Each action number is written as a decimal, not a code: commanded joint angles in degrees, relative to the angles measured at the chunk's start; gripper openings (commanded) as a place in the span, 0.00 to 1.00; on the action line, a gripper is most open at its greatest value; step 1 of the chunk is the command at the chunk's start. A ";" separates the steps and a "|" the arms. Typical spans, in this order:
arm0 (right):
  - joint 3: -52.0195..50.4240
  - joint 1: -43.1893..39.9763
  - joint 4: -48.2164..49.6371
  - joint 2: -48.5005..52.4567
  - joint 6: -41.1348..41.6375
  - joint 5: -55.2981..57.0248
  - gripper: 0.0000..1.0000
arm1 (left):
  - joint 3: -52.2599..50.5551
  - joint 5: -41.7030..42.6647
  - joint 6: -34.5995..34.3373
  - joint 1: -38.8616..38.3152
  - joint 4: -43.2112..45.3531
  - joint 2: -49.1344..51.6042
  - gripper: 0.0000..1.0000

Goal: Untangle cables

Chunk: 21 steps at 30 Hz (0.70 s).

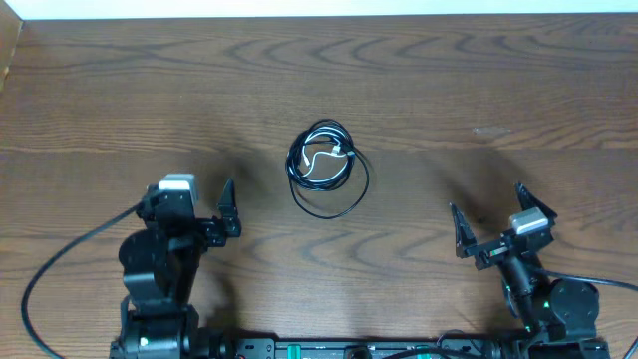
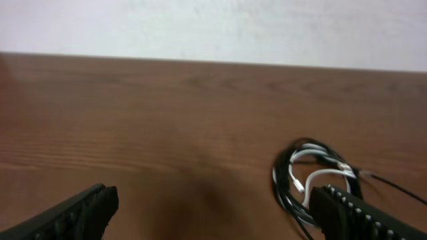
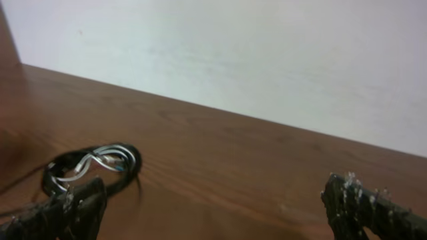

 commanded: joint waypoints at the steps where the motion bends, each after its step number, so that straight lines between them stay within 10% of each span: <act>1: 5.16 -0.35 -0.07 6.14 0.68 -3.48 0.99 | 5.92 2.62 -0.28 0.28 -3.08 5.38 0.98; 21: 59.34 -0.35 -31.78 62.40 -5.31 -22.58 0.99 | 53.11 9.92 -5.27 -2.05 -37.18 44.61 0.97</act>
